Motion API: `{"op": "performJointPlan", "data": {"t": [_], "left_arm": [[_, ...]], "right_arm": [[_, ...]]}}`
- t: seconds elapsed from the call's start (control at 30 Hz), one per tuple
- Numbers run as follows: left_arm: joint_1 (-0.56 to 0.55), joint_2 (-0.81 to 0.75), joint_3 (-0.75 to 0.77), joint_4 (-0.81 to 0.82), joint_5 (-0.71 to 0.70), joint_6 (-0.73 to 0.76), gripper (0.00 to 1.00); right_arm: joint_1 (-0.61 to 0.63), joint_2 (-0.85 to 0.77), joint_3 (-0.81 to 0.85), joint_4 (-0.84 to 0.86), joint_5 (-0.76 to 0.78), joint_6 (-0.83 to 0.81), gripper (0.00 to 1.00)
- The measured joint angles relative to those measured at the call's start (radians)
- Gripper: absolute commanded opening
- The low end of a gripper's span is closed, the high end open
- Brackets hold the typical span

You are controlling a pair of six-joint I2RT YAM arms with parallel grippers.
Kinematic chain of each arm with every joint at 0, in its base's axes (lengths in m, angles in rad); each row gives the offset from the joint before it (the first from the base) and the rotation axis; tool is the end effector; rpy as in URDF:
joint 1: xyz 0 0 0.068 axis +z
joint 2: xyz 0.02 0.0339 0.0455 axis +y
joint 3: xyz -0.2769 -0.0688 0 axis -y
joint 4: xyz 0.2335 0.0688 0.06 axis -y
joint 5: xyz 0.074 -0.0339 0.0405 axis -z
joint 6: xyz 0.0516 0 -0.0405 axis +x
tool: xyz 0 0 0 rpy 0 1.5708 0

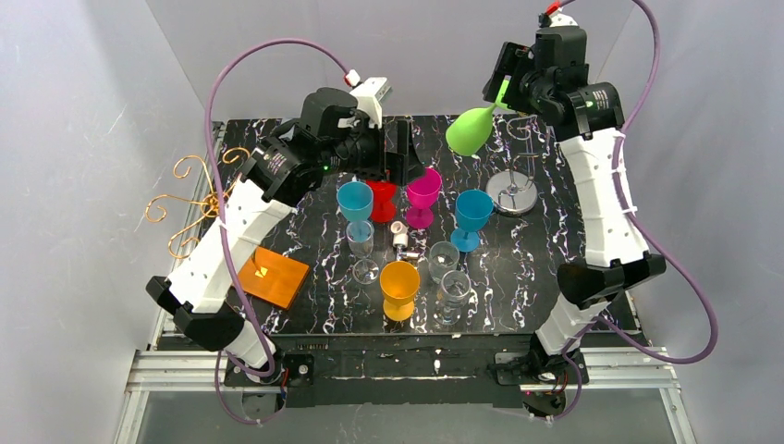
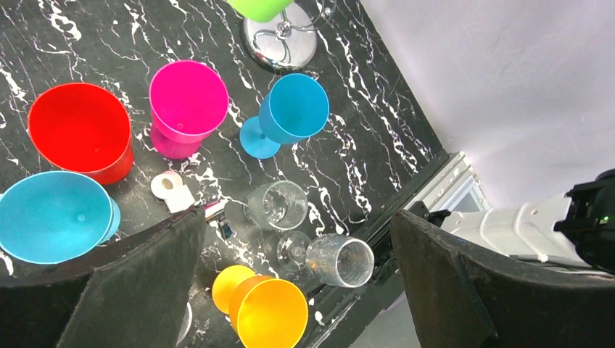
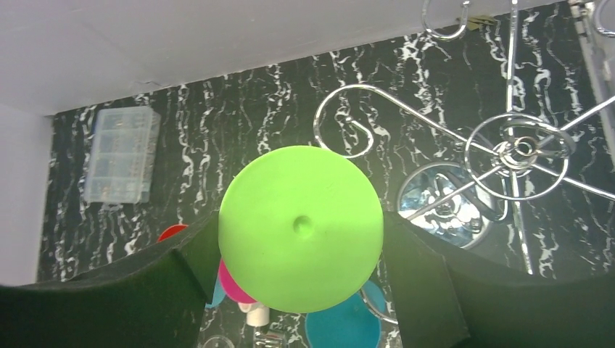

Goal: Take the wine glass off the wine glass rack
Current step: Pick up the wine glass from the wine rack, then place the wine glass at the center of the board.

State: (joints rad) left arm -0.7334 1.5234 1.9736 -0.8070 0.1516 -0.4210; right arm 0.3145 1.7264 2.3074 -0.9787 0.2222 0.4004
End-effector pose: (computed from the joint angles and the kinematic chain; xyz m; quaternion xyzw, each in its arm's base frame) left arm 0.2237 -0.2121 0.5021 0.1701 0.8023 -0.3625 0.4427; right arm 0.3266 0.0943 0.5172 0.0968 0.8243 0.1060 0.5476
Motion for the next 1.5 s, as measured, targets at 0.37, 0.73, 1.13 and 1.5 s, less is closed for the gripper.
{"op": "performJointPlan", "data": {"t": [0.37, 0.73, 1.13, 1.5], "left_arm": [[0.069, 0.0, 0.0, 0.082, 0.022, -0.068, 0.98], [0.141, 0.002, 0.0, 0.16, 0.113, -0.125, 0.9], [0.24, 0.002, -0.005, 0.264, 0.257, -0.211, 0.89], [0.289, 0.017, -0.088, 0.478, 0.42, -0.378, 0.86]], "right_arm": [[0.0, -0.045, -0.002, 0.017, -0.138, 0.077, 0.63], [-0.001, -0.091, -0.007, 0.063, -0.28, 0.168, 0.64], [-0.173, -0.156, -0.083, 0.192, -0.563, 0.312, 0.63], [-0.269, -0.204, -0.32, 0.457, -0.843, 0.541, 0.63]]}}
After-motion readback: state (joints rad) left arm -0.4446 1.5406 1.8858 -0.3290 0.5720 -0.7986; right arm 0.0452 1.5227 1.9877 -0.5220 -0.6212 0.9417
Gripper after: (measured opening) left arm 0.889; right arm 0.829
